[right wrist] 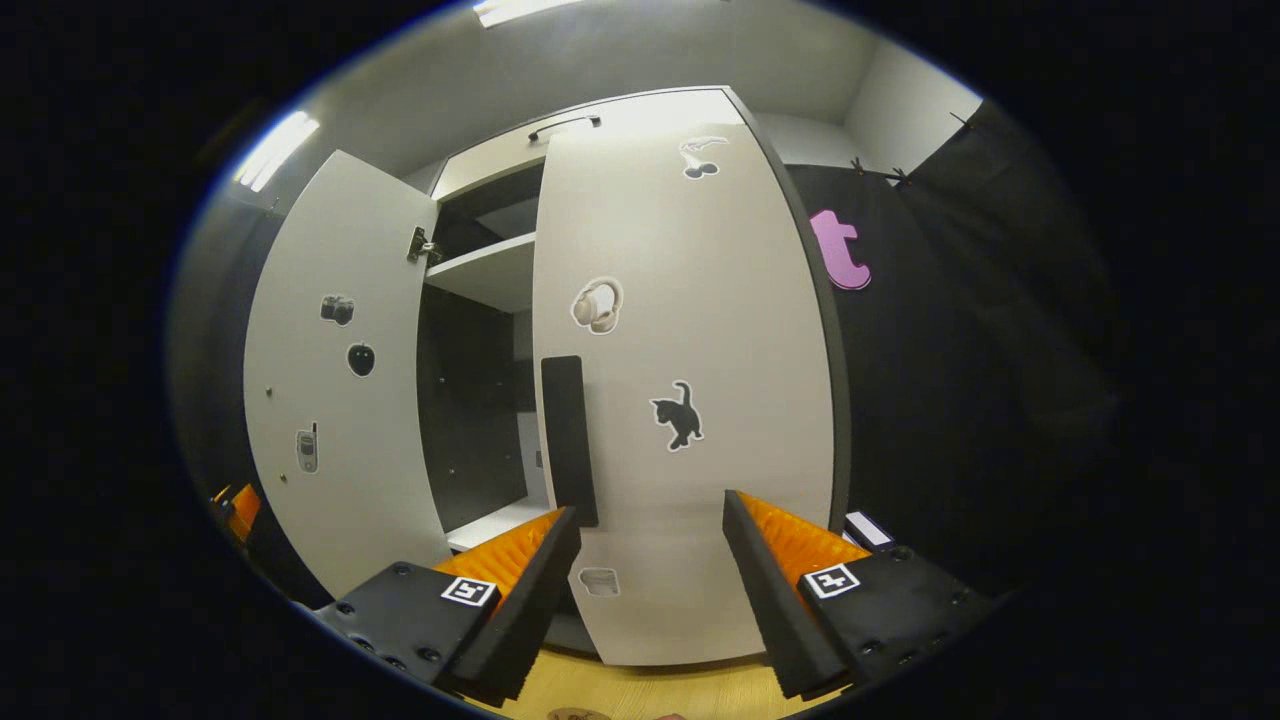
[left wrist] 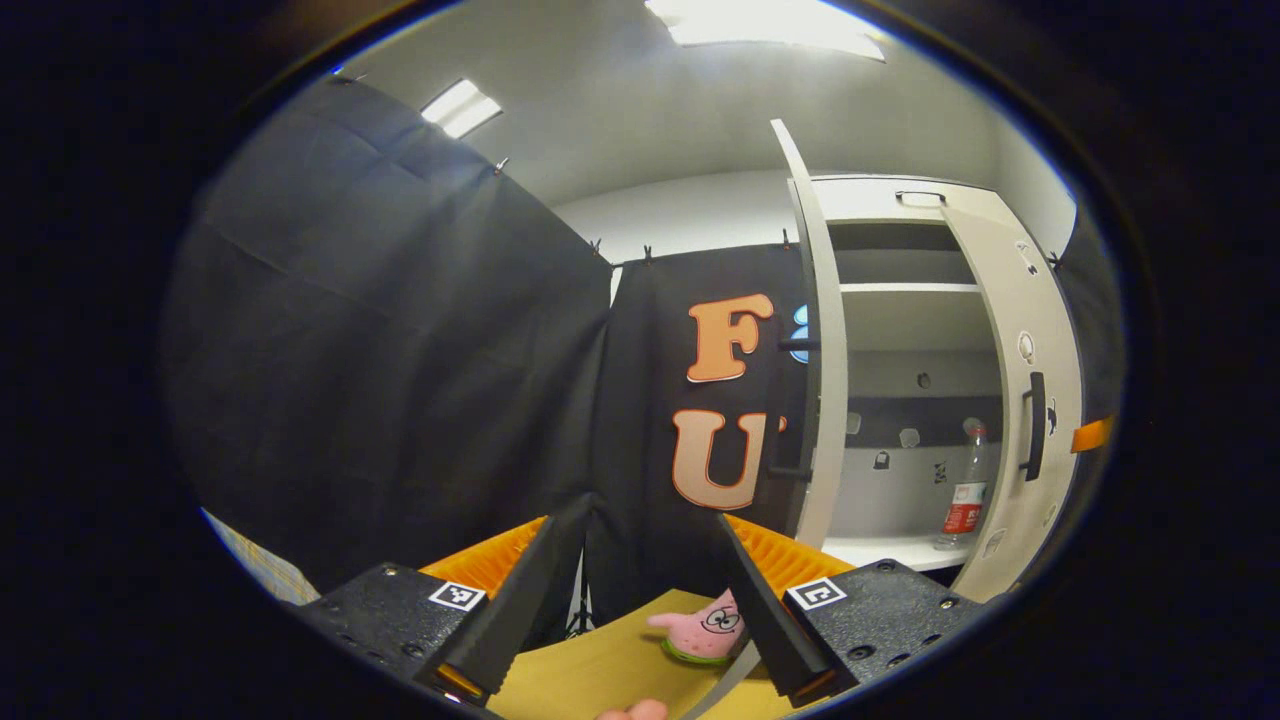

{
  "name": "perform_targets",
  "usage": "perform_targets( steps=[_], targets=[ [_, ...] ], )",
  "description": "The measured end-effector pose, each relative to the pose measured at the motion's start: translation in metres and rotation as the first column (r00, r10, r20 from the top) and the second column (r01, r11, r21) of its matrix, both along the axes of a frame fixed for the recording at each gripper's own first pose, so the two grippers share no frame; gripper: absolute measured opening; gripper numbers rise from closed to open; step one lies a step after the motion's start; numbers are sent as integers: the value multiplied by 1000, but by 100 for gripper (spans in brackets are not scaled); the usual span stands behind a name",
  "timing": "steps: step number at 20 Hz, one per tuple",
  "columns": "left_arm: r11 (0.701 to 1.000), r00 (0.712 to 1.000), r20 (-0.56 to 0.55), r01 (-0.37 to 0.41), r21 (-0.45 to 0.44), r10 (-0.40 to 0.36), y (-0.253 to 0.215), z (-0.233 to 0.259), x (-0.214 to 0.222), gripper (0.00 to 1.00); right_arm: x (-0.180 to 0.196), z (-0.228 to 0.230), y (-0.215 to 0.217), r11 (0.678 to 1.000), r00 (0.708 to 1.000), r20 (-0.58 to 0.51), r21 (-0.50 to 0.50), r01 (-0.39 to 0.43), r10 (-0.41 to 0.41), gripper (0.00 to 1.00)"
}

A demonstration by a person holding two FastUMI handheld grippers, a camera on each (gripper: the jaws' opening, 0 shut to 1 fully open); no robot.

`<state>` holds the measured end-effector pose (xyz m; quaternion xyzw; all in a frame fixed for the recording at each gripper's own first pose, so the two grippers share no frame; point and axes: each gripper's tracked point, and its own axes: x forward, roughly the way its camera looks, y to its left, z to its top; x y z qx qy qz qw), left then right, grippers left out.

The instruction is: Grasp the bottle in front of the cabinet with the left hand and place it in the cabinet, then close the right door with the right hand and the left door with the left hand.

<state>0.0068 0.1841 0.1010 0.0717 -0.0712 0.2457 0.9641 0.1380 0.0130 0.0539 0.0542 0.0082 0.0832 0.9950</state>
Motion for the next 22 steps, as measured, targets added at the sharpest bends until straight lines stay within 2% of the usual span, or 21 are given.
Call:
perform_targets(
  steps=[4, 11, 15, 16, 17, 18, 19, 21, 22],
  targets=[
    [998, 999, 22, 26, -56, -25, 12, 12, 27, 92, -26, -10, -28, 997, 997, 1, -33, 72, -72, 95],
    [997, 998, 7, 65, -28, -65, 8, 11, 47, 94, -50, -18, -65, 986, 986, -10, -13, 169, -169, 95],
    [987, 986, -26, 162, -11, -163, -12, 9, 50, 92, -54, -17, -74, 981, 981, -7, -16, 194, -194, 96],
    [983, 983, -36, 181, -11, -181, -19, 9, 51, 96, -55, -15, -77, 980, 980, 1, -18, 198, -198, 96],
    [980, 979, -42, 197, -11, -197, -26, 8, 52, 92, -55, -14, -77, 980, 980, 6, -21, 199, -199, 89],
    [977, 976, -45, 211, -13, -211, -34, 8, 53, 92, -56, -13, -76, 980, 980, 10, -23, 197, -197, 89],
    [974, 973, -47, 225, -16, -225, -43, 7, 53, 92, -57, -12, -75, 981, 981, 11, -26, 192, -191, 96],
    [964, 963, -53, 264, -28, -265, -61, 3, 55, 92, -59, -11, -74, 982, 982, 12, -28, 187, -187, 96],
    [956, 955, -56, 291, -36, -292, -70, 1, 56, 87, -61, -11, -74, 982, 982, 10, -28, 187, -186, 89]
  ],
)
